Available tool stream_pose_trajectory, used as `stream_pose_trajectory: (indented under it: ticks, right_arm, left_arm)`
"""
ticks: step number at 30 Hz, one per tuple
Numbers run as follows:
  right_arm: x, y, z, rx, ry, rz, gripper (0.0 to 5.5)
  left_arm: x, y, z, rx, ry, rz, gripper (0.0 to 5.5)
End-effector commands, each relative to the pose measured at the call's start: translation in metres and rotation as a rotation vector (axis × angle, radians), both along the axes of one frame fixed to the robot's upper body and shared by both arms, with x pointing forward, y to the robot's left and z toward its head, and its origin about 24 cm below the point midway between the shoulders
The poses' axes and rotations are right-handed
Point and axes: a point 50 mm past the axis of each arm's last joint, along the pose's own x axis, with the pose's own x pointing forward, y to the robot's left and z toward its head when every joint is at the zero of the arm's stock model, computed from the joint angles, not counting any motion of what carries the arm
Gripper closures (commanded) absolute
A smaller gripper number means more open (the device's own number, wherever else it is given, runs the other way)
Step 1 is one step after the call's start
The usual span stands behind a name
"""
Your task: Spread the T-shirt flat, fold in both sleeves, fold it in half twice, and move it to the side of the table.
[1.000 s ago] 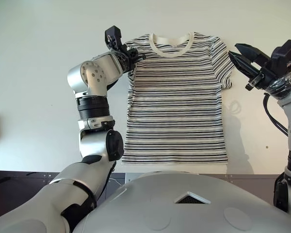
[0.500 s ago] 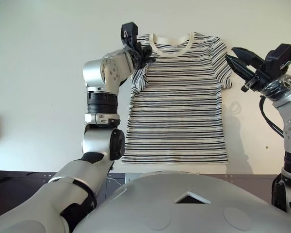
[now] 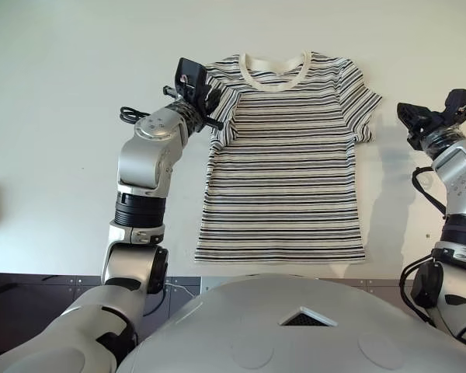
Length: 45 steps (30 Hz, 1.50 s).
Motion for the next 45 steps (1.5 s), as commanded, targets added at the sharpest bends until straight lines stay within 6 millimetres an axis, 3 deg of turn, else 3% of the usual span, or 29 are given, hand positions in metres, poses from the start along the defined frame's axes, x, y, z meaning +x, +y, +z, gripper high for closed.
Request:
stream_pose_trajectory:
  ticks: [1,5,13,17,25,31,38,45]
  right_arm:
    - [0.016,0.013,0.006,0.068,-0.019,0.039,3.65]
    - [0.030,0.021,0.000,0.059,0.002,0.058,3.65]
    - [0.041,0.028,-0.011,0.016,0.027,0.080,3.65]
    - [0.045,0.038,-0.013,0.093,0.028,0.115,3.65]
    - [0.044,0.027,-0.012,0.146,0.014,0.048,5.32]
    - [0.042,0.027,-0.008,0.096,-0.013,0.046,5.38]
    - [0.039,0.065,0.025,0.115,-0.138,0.031,5.38]
    - [0.040,0.118,0.023,0.079,-0.078,0.144,5.38]
  left_arm:
    - [-0.008,-0.006,-0.005,0.060,-0.021,-0.049,4.37]
    - [-0.023,-0.014,-0.024,0.107,0.032,-0.118,4.37]
    - [-0.018,-0.010,-0.031,0.034,0.112,-0.053,4.37]
    - [-0.019,-0.014,-0.034,-0.061,0.185,-0.022,4.37]
    - [-0.017,-0.011,-0.035,-0.132,0.242,0.039,4.37]
    - [-0.017,-0.009,-0.036,-0.135,0.249,0.066,4.37]
    - [-0.019,-0.007,-0.038,-0.098,0.239,0.082,4.37]
    - [-0.018,-0.009,-0.036,-0.085,0.228,0.076,4.37]
